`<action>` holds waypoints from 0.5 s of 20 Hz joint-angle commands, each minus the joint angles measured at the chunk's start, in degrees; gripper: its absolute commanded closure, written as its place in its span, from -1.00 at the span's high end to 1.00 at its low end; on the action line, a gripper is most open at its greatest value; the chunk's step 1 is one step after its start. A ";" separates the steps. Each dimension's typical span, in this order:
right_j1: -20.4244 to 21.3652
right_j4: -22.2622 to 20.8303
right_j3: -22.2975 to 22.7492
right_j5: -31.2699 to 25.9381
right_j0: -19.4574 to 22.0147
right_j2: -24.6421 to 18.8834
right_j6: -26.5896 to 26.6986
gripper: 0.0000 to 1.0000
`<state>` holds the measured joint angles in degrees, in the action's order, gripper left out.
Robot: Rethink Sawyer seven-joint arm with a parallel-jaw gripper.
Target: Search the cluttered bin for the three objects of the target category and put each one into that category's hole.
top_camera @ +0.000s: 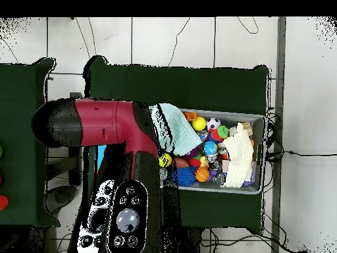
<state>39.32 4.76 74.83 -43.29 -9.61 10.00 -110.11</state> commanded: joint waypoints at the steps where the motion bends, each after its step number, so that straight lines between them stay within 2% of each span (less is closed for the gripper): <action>1: -2.82 -1.24 0.99 -2.02 1.42 -2.75 -5.59 -1.00; 7: -5.14 -2.31 1.30 3.17 1.51 -2.24 -6.76 -1.00; 10: -5.71 -2.58 1.19 3.81 1.74 -2.25 -6.44 -1.00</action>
<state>37.95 4.31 74.79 -42.79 -9.61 10.00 -110.11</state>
